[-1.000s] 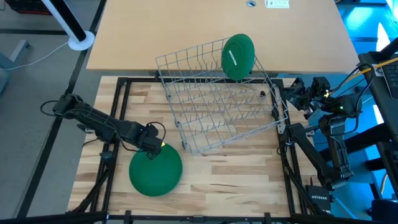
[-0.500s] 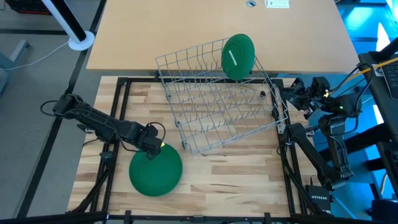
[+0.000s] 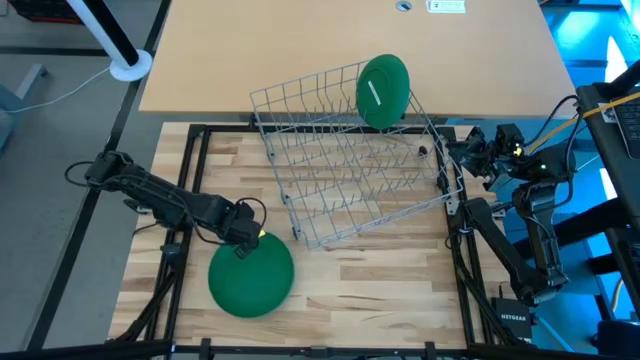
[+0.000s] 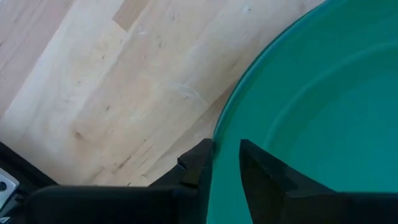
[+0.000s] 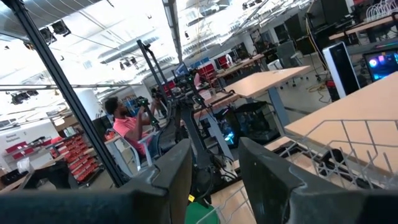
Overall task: Sort dishes
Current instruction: Put the dark green plate in the dish rack
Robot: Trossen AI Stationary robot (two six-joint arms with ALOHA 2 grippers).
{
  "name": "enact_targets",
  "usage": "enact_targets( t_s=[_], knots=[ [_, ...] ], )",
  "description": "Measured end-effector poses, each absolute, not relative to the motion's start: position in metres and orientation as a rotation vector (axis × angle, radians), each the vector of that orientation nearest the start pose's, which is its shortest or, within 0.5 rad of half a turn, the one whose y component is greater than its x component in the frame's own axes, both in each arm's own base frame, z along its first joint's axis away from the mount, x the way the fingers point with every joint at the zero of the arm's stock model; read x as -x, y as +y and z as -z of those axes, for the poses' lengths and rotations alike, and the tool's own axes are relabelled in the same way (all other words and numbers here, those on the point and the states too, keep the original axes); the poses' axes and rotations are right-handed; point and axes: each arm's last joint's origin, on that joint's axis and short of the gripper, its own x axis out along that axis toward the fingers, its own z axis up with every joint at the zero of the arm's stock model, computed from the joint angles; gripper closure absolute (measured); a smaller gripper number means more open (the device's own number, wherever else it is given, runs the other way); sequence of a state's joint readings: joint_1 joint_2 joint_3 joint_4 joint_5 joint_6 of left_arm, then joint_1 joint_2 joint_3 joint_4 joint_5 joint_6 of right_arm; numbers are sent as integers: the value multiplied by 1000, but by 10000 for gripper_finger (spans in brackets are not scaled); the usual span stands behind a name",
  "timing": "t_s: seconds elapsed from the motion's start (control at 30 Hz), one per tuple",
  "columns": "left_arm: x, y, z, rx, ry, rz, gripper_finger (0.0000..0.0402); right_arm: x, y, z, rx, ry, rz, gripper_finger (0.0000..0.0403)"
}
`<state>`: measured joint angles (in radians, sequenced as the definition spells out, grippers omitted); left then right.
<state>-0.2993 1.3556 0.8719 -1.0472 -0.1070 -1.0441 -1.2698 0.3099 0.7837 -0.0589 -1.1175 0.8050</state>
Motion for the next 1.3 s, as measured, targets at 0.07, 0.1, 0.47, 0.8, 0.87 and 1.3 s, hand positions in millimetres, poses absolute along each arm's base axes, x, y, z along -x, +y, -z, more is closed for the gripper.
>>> enact_targets(
  t_s=[0.07,0.1,0.47,0.8,0.87,1.3],
  knots=[
    [-204,-60,-204,528,1388,-616,337,-35,-24,-381,-418,-198,79,265],
    [-205,-60,-204,530,1383,-613,340,-35,-24,-381,-418,-198,79,265],
    [-212,-63,-192,522,1435,-615,369,-35,-24,-381,-417,-198,79,265],
    [-213,-64,-191,510,1446,-596,398,-35,-24,-381,-417,-198,78,265],
    [-213,-64,-191,513,1445,-598,400,-35,-24,-381,-417,-198,78,265],
    [-214,-64,-214,520,1425,-590,401,-35,-26,-374,-429,-160,94,265]
  ],
)
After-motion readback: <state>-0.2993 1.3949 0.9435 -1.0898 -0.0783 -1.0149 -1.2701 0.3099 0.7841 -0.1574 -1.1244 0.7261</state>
